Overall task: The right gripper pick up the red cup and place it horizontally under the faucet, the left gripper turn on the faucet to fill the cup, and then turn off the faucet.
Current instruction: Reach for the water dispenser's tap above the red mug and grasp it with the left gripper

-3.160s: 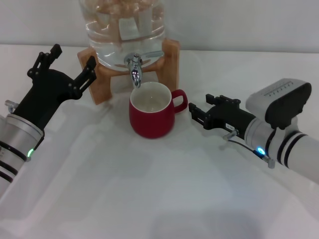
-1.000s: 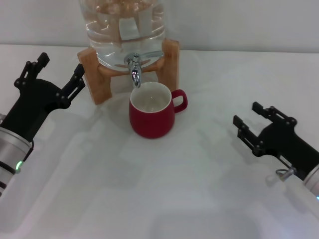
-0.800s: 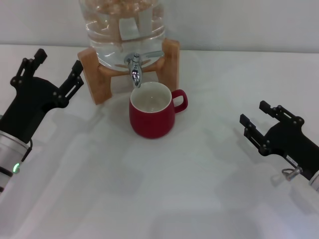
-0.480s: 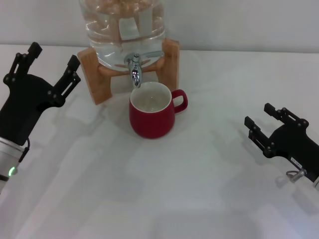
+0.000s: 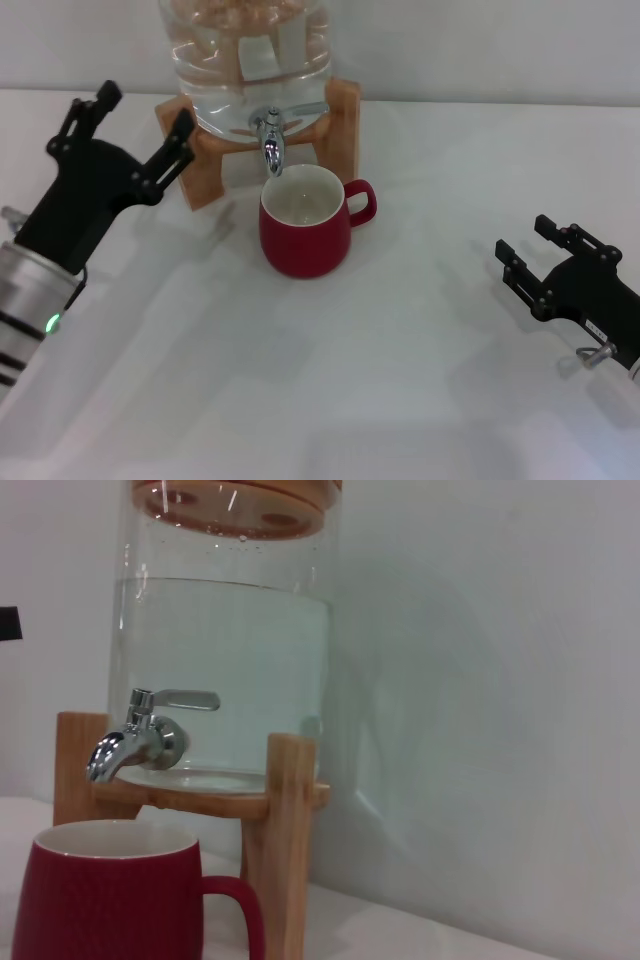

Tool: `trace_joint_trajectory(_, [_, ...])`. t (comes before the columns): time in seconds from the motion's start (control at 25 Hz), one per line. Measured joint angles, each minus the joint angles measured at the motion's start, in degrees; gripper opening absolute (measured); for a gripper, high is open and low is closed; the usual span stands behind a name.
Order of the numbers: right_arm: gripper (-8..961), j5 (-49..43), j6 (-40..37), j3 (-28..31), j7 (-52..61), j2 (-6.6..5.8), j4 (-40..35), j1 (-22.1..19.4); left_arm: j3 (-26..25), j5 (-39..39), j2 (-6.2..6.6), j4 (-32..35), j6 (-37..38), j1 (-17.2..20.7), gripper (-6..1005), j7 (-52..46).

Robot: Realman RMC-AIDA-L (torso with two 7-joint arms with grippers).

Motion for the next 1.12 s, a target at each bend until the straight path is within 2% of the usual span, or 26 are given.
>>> trace_joint_trajectory(0.32, [544,0.5,0.1,0.0,0.6,0.05,-0.2,-0.2,4.7,0.0,0.27,11.2,11.0,3.7,876,-2.8])
trace_joint_trajectory(1.12, [544,0.4,0.4,-0.5,2.0,-0.03,-0.3,-0.6,14.5,0.0,0.57,37.4,29.2,19.4,876,-3.0])
